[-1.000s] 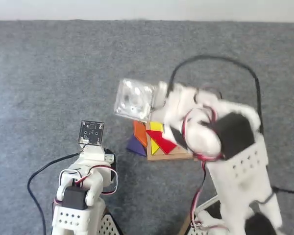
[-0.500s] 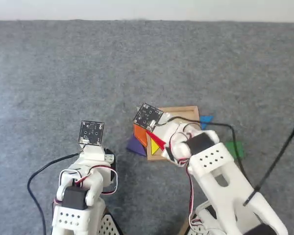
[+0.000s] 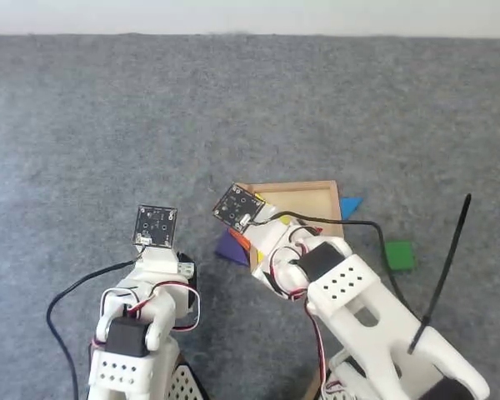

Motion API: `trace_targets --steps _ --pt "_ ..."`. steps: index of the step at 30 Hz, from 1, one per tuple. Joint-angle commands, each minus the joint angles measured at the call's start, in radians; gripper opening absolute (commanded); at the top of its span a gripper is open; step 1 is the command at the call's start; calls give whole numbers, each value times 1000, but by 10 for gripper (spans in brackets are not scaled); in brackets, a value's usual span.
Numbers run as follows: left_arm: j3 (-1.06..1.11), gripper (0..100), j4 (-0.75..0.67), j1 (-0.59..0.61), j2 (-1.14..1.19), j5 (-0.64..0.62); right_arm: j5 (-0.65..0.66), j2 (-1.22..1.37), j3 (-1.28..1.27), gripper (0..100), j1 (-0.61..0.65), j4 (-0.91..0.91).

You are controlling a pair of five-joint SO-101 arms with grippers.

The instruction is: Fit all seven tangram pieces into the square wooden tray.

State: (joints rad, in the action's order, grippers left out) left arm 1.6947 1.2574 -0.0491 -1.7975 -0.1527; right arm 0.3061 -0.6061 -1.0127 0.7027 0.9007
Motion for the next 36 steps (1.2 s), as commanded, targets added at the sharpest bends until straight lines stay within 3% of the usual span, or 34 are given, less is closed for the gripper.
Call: trace_targets --steps 1,26,36 --pt "-12 14 6 5 -20 6 -11 82 6 287 -22 -44" --pt "-12 14 6 5 -20 6 140 552 391 286 -191 -71" --pt "-12 14 6 5 -20 6 141 685 687 286 -223 56"
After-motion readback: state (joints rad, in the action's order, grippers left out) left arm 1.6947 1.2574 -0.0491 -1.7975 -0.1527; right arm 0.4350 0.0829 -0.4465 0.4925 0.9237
